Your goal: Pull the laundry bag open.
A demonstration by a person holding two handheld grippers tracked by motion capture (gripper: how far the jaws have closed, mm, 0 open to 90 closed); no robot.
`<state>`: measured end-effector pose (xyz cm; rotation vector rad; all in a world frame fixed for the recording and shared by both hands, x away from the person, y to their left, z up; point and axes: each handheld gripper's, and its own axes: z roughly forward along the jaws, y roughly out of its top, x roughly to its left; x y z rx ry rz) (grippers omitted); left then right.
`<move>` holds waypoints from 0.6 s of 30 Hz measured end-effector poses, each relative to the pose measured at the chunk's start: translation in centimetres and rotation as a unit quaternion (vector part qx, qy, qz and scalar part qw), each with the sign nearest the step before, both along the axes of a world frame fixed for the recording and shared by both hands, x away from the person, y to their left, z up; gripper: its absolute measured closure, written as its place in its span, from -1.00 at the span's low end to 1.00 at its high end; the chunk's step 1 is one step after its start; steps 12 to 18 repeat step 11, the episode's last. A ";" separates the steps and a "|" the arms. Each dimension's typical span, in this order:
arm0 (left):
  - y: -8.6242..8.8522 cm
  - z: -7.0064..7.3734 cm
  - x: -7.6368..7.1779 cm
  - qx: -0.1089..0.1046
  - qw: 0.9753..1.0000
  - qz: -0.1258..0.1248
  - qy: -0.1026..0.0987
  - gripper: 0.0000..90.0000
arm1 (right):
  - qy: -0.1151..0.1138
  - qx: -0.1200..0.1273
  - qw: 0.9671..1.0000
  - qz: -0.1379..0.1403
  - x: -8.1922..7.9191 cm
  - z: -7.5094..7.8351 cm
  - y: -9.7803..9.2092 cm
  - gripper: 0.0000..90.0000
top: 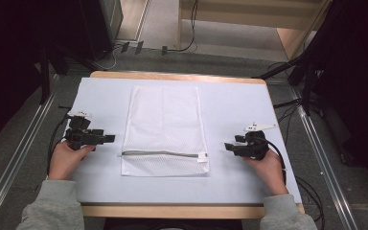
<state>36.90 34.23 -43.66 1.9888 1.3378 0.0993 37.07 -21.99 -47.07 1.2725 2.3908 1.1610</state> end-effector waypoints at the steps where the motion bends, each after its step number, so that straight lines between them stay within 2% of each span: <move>1: 0.0 0.0 0.0 0.001 1.000 0.001 -0.001 -0.35 | -0.001 0.000 1.000 -0.001 0.0 0.0 0.0 -0.14; 6: -0.2 -0.2 0.3 0.007 1.000 0.003 -0.004 -0.38 | -0.002 -0.004 1.000 -0.003 -0.2 -0.1 -0.2 -0.16; 9: -0.3 -0.3 0.4 0.017 1.000 0.003 -0.006 -0.41 | -0.003 -0.006 1.000 -0.005 -0.3 -0.2 -0.4 -0.21; 18: -0.3 -0.4 0.5 0.019 1.000 0.004 -0.004 -0.43 | -0.003 -0.006 1.000 -0.006 -0.3 -0.3 -0.4 -0.21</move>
